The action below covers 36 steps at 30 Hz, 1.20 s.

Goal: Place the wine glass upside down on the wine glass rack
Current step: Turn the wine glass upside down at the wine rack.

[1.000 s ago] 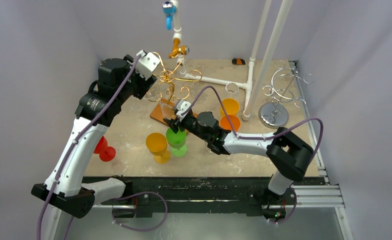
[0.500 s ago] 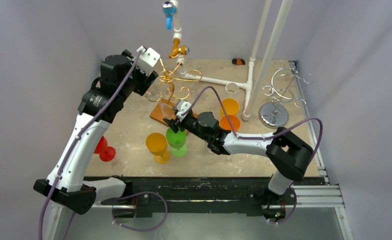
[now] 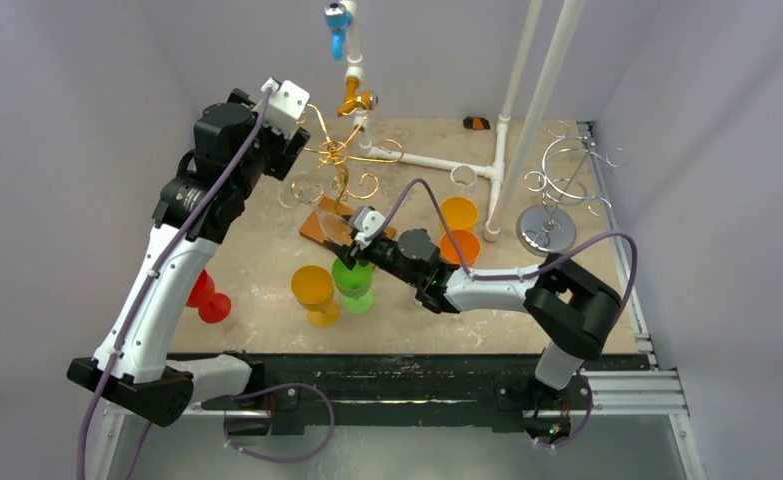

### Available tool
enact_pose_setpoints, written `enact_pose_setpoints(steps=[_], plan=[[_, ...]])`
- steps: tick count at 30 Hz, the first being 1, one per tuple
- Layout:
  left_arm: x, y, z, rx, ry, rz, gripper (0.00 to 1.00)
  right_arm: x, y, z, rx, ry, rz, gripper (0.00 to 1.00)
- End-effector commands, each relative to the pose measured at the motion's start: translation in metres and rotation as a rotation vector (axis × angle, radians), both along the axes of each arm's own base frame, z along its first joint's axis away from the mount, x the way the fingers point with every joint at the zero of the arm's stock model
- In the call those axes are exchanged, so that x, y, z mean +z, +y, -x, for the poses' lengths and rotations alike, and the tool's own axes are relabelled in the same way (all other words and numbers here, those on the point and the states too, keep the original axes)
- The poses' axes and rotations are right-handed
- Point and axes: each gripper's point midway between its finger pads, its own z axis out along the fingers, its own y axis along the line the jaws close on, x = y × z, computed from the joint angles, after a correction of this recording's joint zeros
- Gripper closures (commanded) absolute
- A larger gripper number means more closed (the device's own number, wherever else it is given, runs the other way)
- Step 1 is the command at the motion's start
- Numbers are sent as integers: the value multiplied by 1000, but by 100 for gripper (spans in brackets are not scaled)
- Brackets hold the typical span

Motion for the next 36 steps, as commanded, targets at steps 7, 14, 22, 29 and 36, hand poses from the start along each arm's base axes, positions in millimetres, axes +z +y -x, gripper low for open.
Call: enact_pose_setpoints(steps=[7,14,22,29,36], plan=[[-26,21,9,115,74,-1,25,30,10,9,61,-87,-190,100],[-33,19,6,104,88,8,25,37,5,5,37,-69,-284,100],[-32,17,5,96,86,18,25,24,-6,-3,-1,-29,-320,100],[-30,14,6,82,86,35,25,12,-16,1,8,-72,-369,97],[-32,13,6,72,92,36,25,3,-12,-6,-21,-32,-327,65]])
